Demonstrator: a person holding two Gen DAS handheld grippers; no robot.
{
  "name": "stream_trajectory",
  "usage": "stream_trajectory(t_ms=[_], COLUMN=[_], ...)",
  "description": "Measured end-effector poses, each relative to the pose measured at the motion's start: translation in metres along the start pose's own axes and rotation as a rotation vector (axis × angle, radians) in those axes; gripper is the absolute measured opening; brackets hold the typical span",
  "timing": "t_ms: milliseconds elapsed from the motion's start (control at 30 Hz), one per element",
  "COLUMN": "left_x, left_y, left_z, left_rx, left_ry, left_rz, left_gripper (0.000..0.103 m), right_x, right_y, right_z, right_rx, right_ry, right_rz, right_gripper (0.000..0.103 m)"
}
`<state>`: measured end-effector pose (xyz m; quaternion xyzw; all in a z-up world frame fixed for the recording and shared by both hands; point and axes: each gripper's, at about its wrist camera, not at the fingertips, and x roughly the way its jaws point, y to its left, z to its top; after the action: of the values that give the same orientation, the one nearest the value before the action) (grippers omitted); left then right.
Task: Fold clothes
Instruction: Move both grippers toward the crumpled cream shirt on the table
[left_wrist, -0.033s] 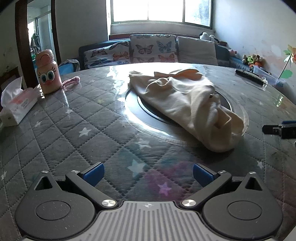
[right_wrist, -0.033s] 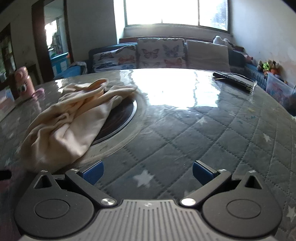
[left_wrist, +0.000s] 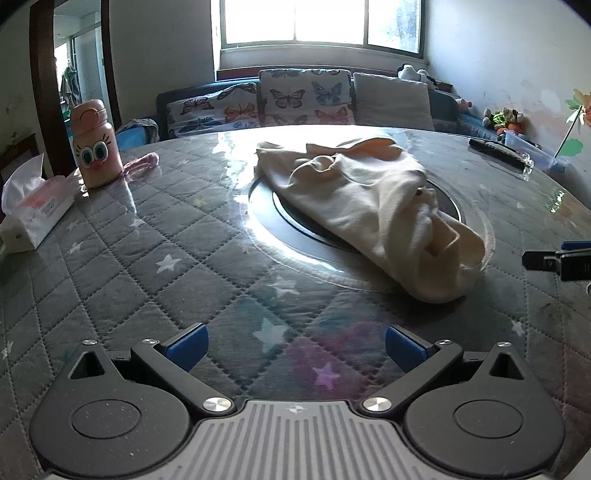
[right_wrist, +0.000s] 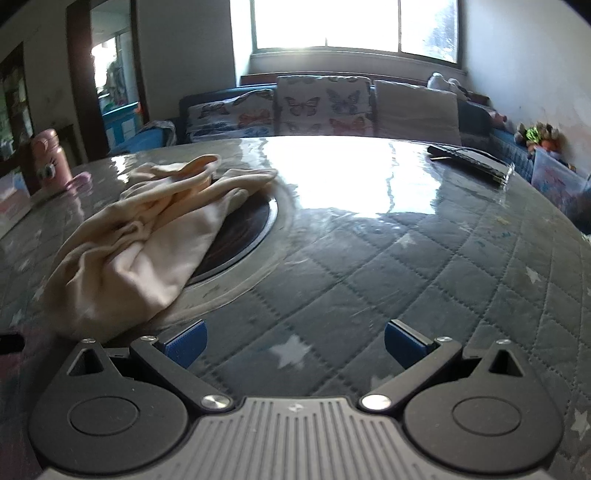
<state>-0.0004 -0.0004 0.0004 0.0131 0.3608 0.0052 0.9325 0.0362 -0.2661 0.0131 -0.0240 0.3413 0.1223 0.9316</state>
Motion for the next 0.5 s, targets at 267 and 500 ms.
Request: stream_trajectory(t_ms=[267, 500], left_x=[-0.005, -0.008], left_y=[-0.005, -0.015], left_z=[-0.001, 0.001], left_rx=[-0.004, -0.02], left_ry=[0.005, 0.012], left_rz=[0.007, 0.023], left_gripper=[0.103, 0.103], right_x=[-0.012, -0.017], right_y=[0.017, 0.032], right_z=[-0.012, -0.02], right_rx=[-0.028, -0.03], right_ry=[0.001, 0.06], right_rz=[0.039, 0.072], right_gripper=[0.103, 0.103])
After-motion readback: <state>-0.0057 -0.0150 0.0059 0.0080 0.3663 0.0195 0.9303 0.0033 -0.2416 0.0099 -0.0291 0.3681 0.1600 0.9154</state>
